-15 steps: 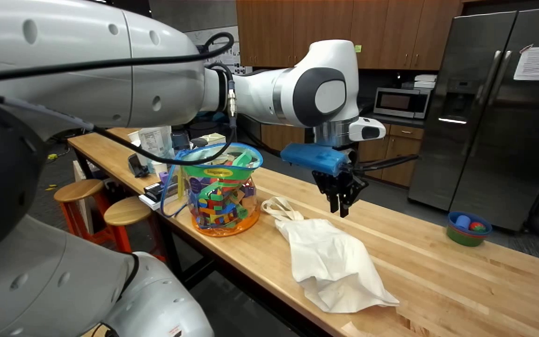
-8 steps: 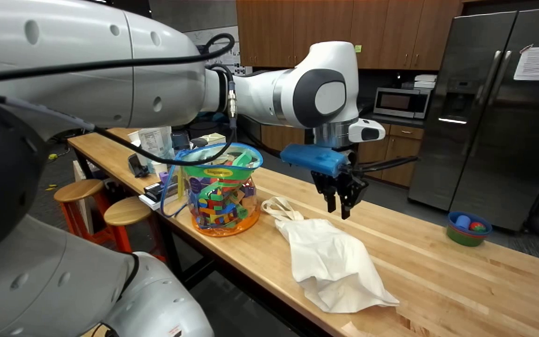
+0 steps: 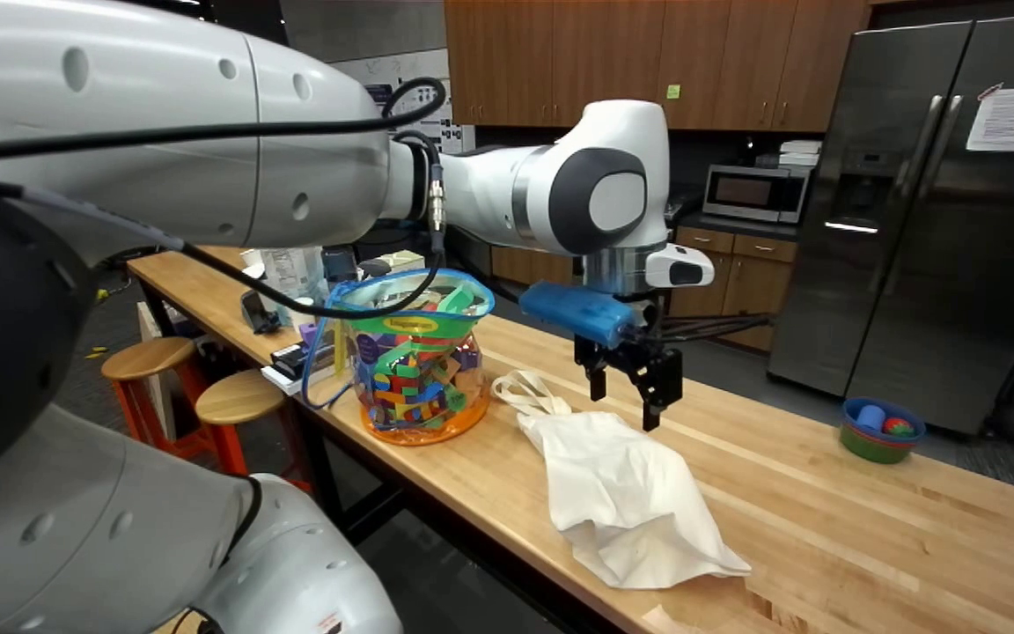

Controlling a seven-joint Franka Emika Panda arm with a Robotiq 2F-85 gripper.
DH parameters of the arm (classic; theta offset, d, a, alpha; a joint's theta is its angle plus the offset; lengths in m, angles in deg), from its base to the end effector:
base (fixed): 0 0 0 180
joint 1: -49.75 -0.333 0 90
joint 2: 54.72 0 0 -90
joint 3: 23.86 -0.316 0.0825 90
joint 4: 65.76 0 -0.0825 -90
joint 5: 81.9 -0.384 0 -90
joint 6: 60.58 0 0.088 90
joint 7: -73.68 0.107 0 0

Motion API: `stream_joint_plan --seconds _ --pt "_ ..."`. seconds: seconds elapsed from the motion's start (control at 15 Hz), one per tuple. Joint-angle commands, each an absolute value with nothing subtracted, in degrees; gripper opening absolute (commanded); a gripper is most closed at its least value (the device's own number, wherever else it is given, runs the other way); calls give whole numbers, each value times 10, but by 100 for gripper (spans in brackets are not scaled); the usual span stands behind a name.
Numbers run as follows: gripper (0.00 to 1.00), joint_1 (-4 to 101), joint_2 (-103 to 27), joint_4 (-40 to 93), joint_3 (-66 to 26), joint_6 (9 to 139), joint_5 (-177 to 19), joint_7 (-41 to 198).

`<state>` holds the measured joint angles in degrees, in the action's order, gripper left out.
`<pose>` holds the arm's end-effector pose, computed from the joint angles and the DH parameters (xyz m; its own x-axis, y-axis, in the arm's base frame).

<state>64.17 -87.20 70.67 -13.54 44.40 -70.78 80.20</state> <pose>0.3399 -0.1822 0.5222 0.8921 -0.4513 0.0210 -0.4513 -0.8879 0.0898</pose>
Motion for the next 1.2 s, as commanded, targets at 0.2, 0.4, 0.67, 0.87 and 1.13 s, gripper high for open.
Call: stream_joint_plan --seconds 0.2,0.4,0.67,0.87,1.13 --pt "100 656 -887 745 -145 421 -696 841" --pt "100 664 -892 770 -147 439 -682 868" --pt "100 681 -899 809 -155 486 -650 916" --pt "100 695 -907 840 -162 540 -634 958" --pt "100 714 -912 874 -175 603 -622 1001"
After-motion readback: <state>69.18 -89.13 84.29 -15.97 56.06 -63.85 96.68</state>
